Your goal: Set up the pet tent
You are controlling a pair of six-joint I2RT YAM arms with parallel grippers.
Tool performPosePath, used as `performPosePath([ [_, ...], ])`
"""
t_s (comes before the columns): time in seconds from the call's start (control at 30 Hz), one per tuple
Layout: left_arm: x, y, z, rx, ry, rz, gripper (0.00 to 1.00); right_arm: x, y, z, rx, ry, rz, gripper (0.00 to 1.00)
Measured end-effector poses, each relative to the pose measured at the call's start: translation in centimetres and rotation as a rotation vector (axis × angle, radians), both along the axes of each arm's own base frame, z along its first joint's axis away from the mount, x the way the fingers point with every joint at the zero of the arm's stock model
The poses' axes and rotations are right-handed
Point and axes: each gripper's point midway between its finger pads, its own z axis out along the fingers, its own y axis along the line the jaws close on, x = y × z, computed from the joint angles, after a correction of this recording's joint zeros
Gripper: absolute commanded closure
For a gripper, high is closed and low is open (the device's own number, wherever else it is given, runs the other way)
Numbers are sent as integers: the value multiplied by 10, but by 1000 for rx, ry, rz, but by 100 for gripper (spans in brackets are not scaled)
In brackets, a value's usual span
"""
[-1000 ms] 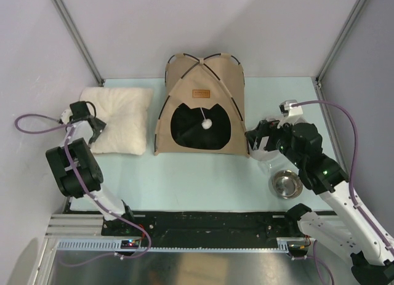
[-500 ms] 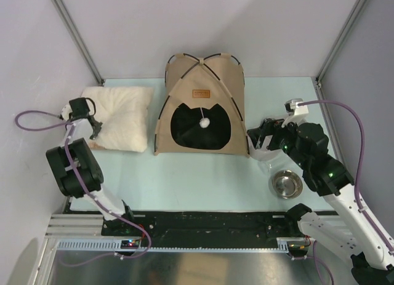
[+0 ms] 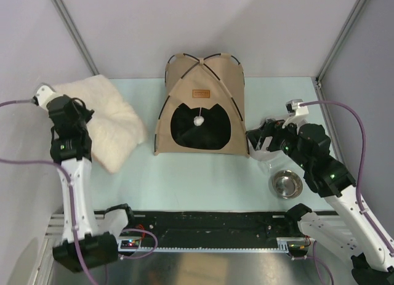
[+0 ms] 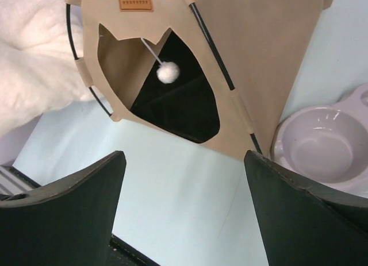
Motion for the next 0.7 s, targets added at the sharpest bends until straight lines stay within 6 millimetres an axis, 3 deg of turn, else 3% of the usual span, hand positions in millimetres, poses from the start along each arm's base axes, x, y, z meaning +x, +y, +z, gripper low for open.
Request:
performPosePath([
  [0.37,-83,-61,96,148,-246,-227,100,-8,15,10,38,-5,75,11],
  [0.7,-155,-109,145,225,-405,-390,100,-17,34,19,71,-24,153,8],
])
